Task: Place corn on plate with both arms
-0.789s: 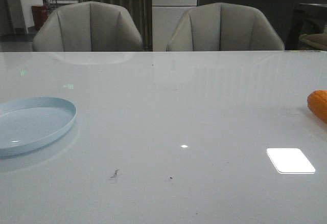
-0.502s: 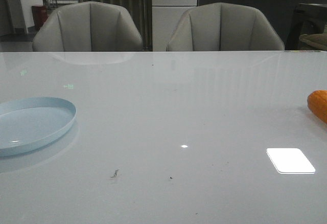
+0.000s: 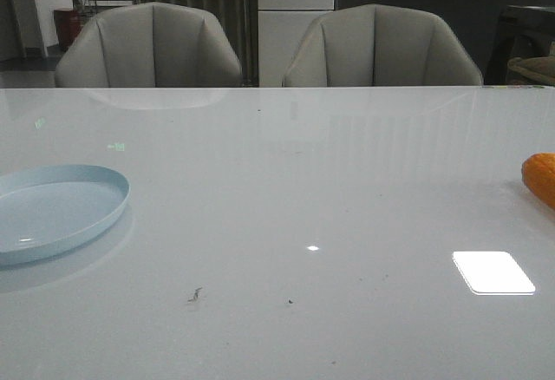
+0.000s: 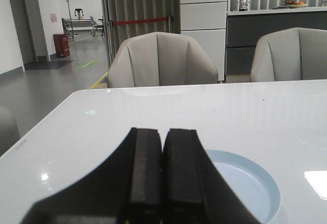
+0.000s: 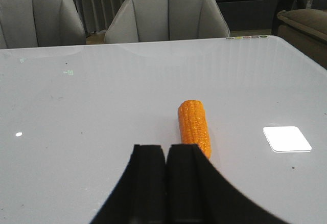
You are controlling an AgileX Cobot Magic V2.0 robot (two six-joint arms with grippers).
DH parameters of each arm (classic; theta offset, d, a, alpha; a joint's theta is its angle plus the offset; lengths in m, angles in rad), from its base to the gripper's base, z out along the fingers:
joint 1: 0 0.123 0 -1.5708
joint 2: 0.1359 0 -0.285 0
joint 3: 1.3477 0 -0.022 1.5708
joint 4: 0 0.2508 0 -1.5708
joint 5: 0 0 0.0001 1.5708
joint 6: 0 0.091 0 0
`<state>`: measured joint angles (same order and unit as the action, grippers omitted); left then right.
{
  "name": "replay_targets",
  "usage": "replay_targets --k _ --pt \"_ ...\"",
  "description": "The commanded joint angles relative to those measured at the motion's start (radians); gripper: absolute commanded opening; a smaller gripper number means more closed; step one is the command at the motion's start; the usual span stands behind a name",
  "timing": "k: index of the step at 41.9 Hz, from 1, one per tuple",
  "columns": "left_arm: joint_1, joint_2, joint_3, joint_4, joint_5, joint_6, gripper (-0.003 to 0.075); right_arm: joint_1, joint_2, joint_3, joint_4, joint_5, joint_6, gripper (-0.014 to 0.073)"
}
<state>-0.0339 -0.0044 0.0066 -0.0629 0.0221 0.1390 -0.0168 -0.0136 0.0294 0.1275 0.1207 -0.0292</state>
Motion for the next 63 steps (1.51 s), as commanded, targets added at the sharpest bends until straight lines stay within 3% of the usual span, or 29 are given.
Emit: replay_targets --k 1,5,11,19,22,28,33,48,63 --pt "0.001 -0.014 0.038 -0.013 -0.091 -0.007 0.0089 -0.005 -0.013 -0.023 -0.005 -0.083 -0.008 0.0054" --pt "0.001 -0.014 0.038 -0.013 -0.140 -0.007 0.0089 -0.005 -0.013 -0.023 -0.005 -0.089 -0.008 0.0054" --pt "0.001 -0.014 0.031 -0.023 -0.323 -0.010 0.0089 -0.005 -0.013 -0.023 -0.005 -0.176 -0.008 0.0054" --pt "0.001 -0.014 -0.059 -0.030 -0.220 -0.011 0.0089 -0.005 -0.013 -0.051 -0.005 -0.410 -0.008 0.0054" --pt "0.001 -0.014 -0.112 -0.016 -0.174 -0.011 0.0089 -0.005 -0.013 -0.120 -0.005 -0.350 -0.008 0.0055" --pt "0.001 -0.008 -0.216 -0.011 -0.067 -0.011 0.0089 -0.005 0.014 -0.330 -0.005 0.022 -0.008 0.0055" --pt "0.001 0.043 -0.283 -0.011 -0.008 -0.011 0.0089 -0.005 0.102 -0.485 -0.005 0.185 -0.008 0.0055" --pt "-0.001 0.404 -0.563 -0.011 0.015 -0.011 0.0089 -0.005 0.512 -0.729 -0.005 0.196 -0.008 0.0055" --pt "-0.001 0.821 -0.682 -0.011 0.005 -0.011 0.0089 -0.005 0.849 -0.773 -0.005 0.099 -0.008 0.0055"
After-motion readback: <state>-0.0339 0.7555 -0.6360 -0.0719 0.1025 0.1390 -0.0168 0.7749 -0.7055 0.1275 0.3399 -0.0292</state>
